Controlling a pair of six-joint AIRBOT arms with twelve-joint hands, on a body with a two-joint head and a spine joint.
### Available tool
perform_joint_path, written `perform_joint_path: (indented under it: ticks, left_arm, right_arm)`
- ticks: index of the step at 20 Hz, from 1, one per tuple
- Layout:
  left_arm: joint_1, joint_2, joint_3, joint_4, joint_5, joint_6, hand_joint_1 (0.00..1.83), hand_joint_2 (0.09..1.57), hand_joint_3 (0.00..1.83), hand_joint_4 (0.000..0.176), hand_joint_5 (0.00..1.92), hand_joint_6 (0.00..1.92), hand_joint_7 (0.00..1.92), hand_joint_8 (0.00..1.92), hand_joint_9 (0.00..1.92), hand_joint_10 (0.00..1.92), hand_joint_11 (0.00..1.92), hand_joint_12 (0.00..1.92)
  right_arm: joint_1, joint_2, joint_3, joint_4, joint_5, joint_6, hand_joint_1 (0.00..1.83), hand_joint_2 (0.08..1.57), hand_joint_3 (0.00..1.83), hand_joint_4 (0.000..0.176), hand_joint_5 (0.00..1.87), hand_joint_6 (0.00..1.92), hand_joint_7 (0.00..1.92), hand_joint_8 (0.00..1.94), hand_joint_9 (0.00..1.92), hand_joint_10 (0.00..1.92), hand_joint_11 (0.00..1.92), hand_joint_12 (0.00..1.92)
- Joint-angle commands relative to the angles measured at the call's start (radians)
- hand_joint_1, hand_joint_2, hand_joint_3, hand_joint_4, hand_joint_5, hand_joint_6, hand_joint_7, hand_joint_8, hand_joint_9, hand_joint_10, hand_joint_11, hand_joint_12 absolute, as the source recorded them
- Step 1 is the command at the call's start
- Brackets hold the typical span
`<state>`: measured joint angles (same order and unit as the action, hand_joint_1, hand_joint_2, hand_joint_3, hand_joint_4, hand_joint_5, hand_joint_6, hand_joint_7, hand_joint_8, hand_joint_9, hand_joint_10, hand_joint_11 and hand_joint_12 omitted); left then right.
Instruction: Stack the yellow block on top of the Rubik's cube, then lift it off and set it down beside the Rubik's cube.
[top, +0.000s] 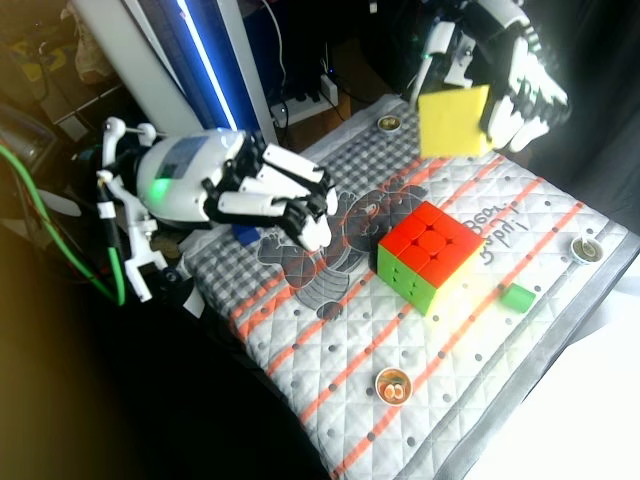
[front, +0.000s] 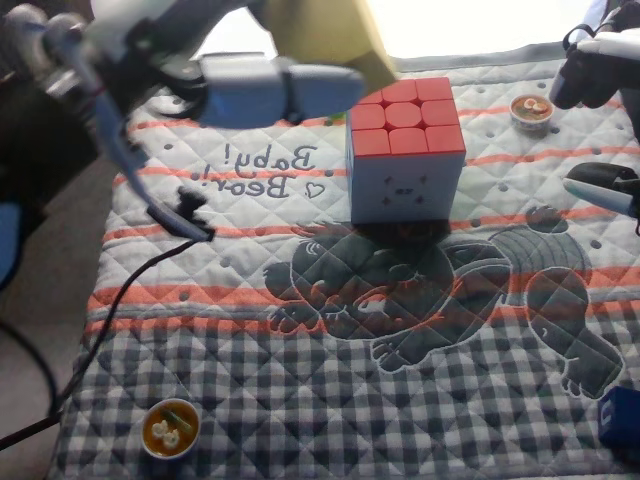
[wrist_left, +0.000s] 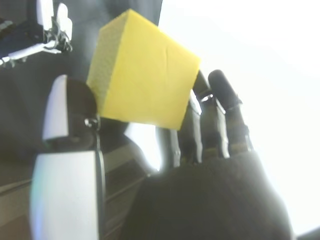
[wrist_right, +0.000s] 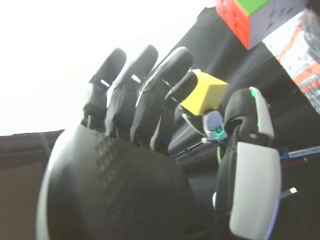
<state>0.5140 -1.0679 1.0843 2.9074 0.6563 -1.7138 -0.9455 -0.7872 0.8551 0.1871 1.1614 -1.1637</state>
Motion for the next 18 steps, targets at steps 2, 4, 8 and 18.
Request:
perform_joint_path:
  ticks: [2,4,8,18]
  left_arm:
    - [-0.046,-0.044,0.046,0.015,0.036,-0.009,1.11,1.14,0.00,0.000,0.92,1.10,0.61,0.54,0.31,0.82,0.00,1.67]
    - [-0.071,-0.085,0.093,0.011,-0.027,-0.010,1.13,1.17,0.01,0.000,0.86,1.18,0.60,0.54,0.32,0.81,0.00,1.57]
    - [-0.094,-0.162,0.167,0.004,-0.120,-0.010,1.14,1.15,0.00,0.000,0.90,1.11,0.67,0.25,0.23,0.71,0.00,1.40]
    - [-0.089,-0.213,0.217,-0.014,-0.182,-0.010,0.75,1.16,0.00,0.000,0.46,0.37,0.42,0.00,0.06,0.56,0.00,1.27]
  right_arm:
    - [0.010,-0.007,0.011,-0.012,0.125,-0.001,0.91,1.01,0.09,0.000,0.58,1.06,0.79,0.86,0.43,1.02,0.00,1.42]
    - [0.010,-0.013,0.015,-0.013,0.125,-0.001,0.91,1.01,0.09,0.000,0.58,1.06,0.79,0.86,0.43,1.02,0.00,1.40]
    - [0.010,-0.017,0.017,-0.017,0.125,-0.001,0.93,1.02,0.10,0.000,0.58,1.03,0.77,0.85,0.45,1.02,0.00,1.35]
    - [0.012,-0.018,0.018,-0.019,0.125,-0.001,0.97,1.04,0.06,0.000,0.59,0.94,0.76,0.76,0.41,0.91,0.00,1.13]
